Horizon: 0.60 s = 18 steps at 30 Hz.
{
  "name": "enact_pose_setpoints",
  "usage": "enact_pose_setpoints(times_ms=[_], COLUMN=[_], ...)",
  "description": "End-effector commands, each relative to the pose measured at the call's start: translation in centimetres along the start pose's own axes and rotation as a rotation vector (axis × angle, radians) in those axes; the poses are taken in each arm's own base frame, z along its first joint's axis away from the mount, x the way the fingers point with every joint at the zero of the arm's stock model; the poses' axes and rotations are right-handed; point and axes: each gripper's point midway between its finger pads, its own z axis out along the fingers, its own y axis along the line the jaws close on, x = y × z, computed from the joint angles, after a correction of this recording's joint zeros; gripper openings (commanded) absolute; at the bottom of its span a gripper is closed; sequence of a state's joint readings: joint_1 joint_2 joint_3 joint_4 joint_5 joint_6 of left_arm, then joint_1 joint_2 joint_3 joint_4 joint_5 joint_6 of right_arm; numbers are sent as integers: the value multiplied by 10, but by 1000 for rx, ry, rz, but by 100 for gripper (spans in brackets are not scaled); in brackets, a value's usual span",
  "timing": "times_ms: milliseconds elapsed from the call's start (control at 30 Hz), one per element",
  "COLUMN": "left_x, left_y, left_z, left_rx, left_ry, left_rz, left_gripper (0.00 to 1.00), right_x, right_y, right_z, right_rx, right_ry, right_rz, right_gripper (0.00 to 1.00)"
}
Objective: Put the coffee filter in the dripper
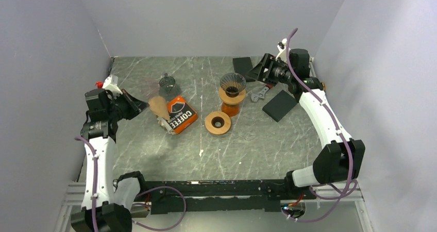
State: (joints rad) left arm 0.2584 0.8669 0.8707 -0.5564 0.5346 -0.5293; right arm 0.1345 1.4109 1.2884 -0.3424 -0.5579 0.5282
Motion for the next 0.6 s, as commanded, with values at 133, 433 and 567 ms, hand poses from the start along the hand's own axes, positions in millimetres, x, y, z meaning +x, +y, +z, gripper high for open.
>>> enact_pose_setpoints(times_ms=[133,433,567], left_x=[-22,6,9], left_y=[-69,-123,-138], left_z=[12,43,55], left_rx=[247,297,336], left_ry=[29,183,197], left_rz=[236,530,612], left_gripper=[0,0,0], right_x=[-24,-27,-29], right_y=[27,31,35], right_z=[-15,-17,-17], right_rx=[-49,-56,-67], right_ry=[-80,-81,-71], right_rz=[-51,-56,-66], right_gripper=[69,69,70])
